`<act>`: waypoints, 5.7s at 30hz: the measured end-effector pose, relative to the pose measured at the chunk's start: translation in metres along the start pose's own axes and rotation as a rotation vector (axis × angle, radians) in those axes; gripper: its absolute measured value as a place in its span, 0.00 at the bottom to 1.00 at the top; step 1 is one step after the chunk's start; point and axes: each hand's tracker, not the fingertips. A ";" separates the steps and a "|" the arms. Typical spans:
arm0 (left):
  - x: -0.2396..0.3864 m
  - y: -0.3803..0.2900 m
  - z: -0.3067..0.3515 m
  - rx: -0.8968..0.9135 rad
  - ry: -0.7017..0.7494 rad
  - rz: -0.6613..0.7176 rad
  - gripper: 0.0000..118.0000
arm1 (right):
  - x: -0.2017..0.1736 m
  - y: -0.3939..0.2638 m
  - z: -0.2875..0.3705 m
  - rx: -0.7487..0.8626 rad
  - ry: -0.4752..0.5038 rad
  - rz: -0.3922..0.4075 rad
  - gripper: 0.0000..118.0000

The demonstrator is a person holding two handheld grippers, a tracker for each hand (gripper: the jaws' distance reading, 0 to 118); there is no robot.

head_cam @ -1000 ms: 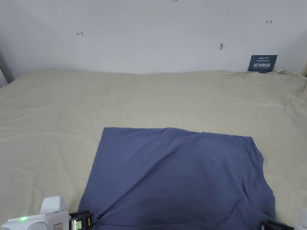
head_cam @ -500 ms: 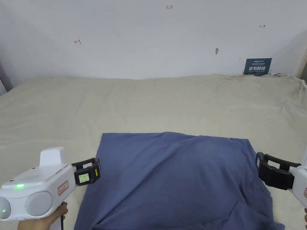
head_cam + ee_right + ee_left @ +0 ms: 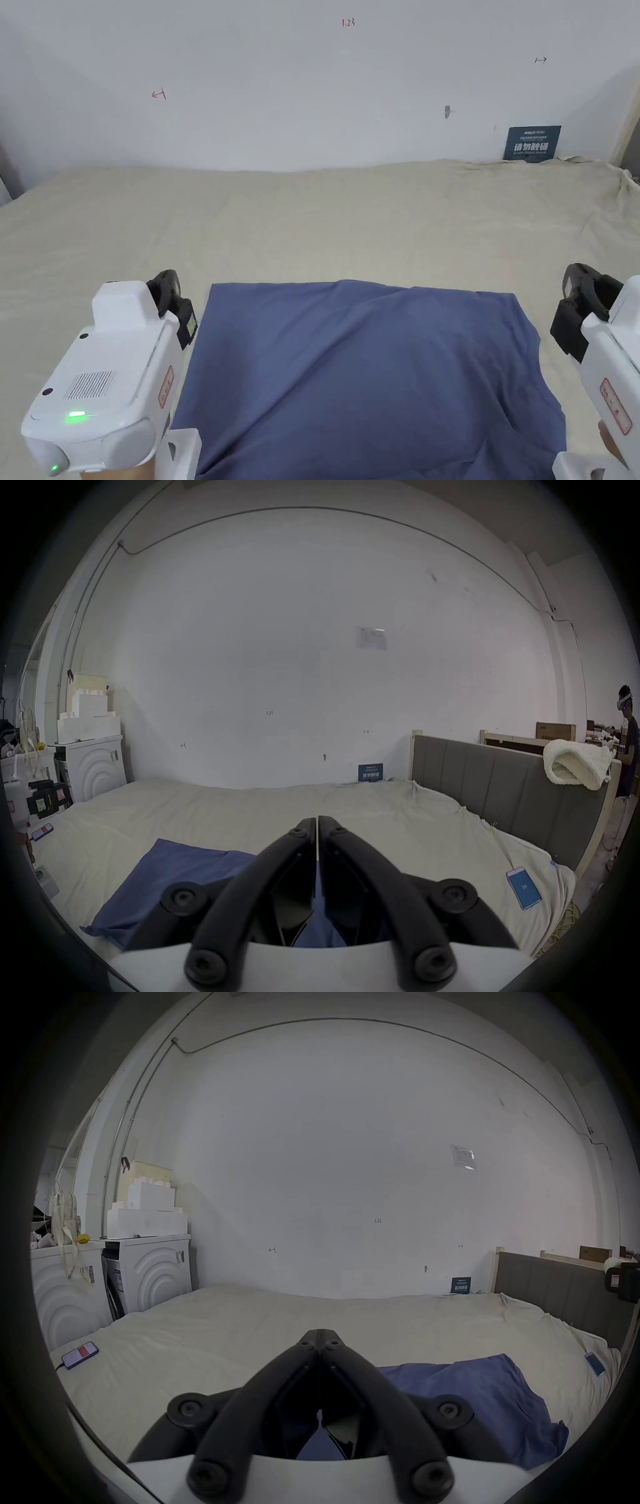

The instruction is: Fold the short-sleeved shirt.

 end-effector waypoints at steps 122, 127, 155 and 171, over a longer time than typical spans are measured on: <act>-0.067 -0.099 -0.007 -0.887 -0.097 0.127 0.03 | 0.055 -0.126 -0.010 -0.744 0.130 -0.097 0.08; -0.062 -0.077 -0.031 -0.831 -0.105 0.125 0.03 | 0.060 -0.107 -0.035 -0.688 0.142 -0.080 0.08; -0.020 -0.130 -0.227 -0.884 -0.054 -0.113 0.03 | 0.031 -0.160 -0.250 -0.934 0.054 -0.054 0.08; -0.012 -0.121 -0.230 -0.950 -0.068 -0.095 0.88 | 0.029 -0.145 -0.234 -0.870 0.036 -0.113 0.71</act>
